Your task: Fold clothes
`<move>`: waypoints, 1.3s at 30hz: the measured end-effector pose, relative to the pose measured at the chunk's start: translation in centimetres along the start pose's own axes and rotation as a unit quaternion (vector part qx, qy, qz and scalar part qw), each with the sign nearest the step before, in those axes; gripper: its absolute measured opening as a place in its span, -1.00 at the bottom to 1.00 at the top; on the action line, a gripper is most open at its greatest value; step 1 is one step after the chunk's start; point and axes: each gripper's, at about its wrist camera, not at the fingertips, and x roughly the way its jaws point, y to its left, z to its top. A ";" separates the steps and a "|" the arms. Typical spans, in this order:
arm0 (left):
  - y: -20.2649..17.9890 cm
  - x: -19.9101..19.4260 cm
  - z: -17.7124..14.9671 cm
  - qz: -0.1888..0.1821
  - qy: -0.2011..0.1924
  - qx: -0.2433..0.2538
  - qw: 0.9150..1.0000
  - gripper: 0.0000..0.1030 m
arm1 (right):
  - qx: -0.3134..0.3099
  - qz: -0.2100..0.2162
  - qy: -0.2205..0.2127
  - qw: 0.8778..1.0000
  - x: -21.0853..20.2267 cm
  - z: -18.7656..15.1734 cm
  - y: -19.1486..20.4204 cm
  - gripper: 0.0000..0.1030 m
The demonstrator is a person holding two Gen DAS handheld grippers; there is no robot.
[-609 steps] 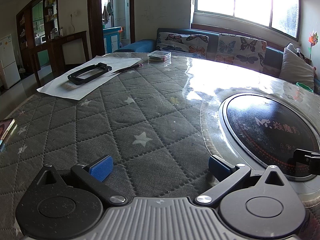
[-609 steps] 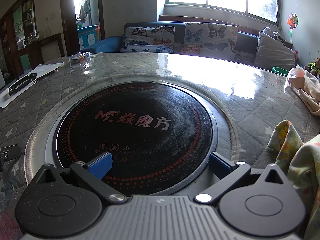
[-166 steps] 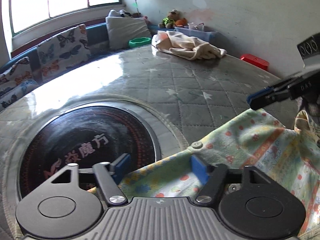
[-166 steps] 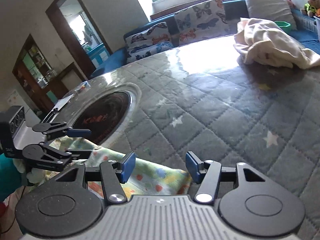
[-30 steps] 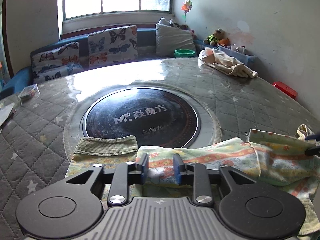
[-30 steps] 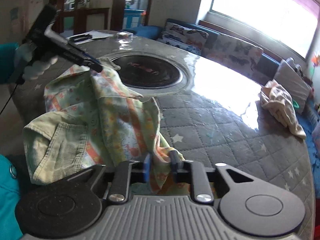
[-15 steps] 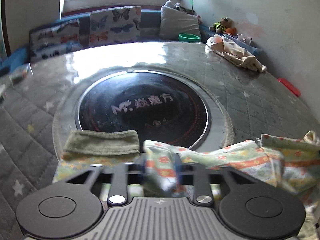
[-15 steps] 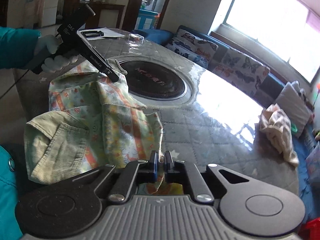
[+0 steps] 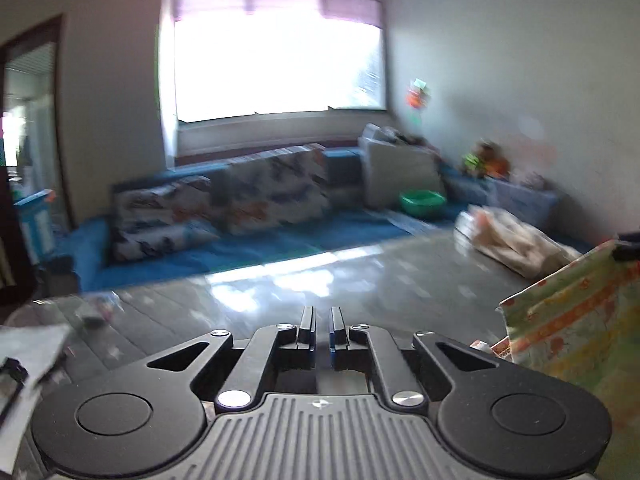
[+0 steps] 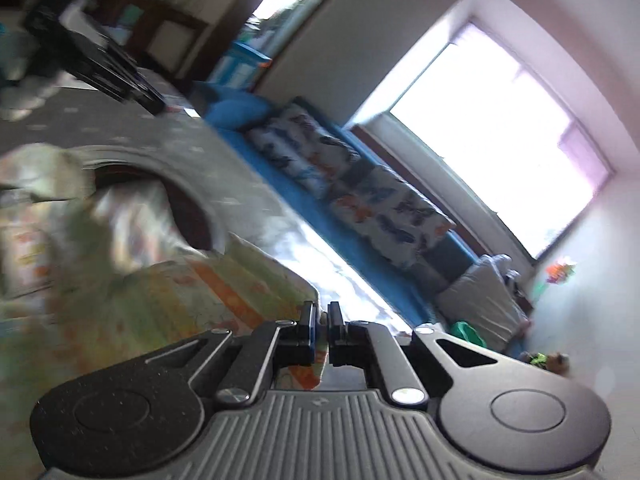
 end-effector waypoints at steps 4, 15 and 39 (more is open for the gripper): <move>0.1 5.3 -0.6 0.017 0.070 -0.026 0.997 -0.84 | 0.026 -0.018 0.075 0.997 8.9 -1.9 0.5 -0.89; -3.7 6.9 -5.4 -0.012 0.159 0.038 0.986 -0.42 | 0.165 0.102 0.128 0.973 11.0 -5.0 0.4 -0.31; -1.9 13.0 -4.8 0.099 0.164 0.035 0.981 -0.58 | 0.287 0.157 0.130 0.936 17.9 -2.8 1.3 0.07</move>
